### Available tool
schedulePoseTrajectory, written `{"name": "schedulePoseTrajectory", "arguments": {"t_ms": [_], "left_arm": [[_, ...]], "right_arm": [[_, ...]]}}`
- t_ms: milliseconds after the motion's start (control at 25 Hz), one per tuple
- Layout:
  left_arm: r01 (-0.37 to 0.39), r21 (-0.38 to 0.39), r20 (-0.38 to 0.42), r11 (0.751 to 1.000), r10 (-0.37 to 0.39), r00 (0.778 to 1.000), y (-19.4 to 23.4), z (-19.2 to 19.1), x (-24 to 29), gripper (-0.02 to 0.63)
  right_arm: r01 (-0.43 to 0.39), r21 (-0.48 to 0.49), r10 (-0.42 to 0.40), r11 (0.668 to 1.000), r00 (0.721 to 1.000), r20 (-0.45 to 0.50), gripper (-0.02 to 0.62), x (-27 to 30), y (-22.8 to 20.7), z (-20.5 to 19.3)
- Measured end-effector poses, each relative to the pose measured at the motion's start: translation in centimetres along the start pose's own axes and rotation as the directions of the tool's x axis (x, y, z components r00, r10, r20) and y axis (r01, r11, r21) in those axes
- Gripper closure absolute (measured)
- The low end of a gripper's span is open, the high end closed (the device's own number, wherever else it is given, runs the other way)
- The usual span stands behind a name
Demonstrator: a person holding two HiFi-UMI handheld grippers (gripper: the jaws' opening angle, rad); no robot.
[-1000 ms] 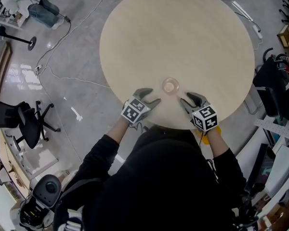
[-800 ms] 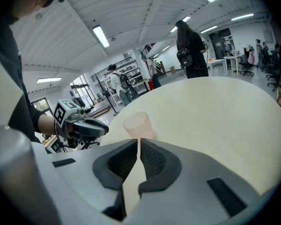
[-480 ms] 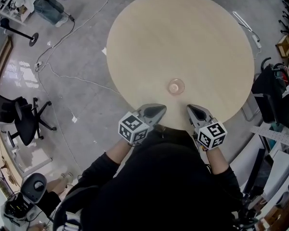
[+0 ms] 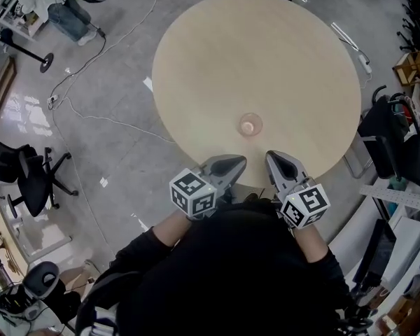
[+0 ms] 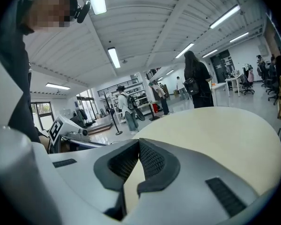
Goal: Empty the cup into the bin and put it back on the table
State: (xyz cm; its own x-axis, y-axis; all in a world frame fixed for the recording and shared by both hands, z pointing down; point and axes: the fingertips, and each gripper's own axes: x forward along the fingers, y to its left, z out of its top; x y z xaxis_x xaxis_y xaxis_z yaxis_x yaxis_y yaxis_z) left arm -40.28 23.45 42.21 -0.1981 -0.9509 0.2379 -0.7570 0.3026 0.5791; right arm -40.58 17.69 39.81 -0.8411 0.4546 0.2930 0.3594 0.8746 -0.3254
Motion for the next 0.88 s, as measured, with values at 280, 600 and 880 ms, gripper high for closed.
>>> {"name": "schedulePoseTrajectory", "arguments": {"t_ms": [280, 600, 880], "left_arm": [[-0.057, 0.028, 0.052, 0.998, 0.056, 0.997, -3.8, 0.7, 0.5, 0.581], [-0.102, 0.058, 0.009, 0.993, 0.102, 0.995, -8.9, -2.8, 0.9, 0.581], [-0.114, 0.092, -0.006, 0.989, 0.115, 0.993, -13.4, -5.8, 2.1, 0.581]], "right_arm": [[-0.045, -0.008, 0.045, 0.999, 0.998, 0.044, 0.580, -3.7, 0.8, -0.1], [-0.074, 0.008, 0.073, 0.997, 0.994, 0.076, 0.579, -9.0, 1.4, -1.8], [-0.063, -0.013, 0.063, 0.998, 0.994, 0.090, 0.580, -13.8, 1.0, -3.3]]}}
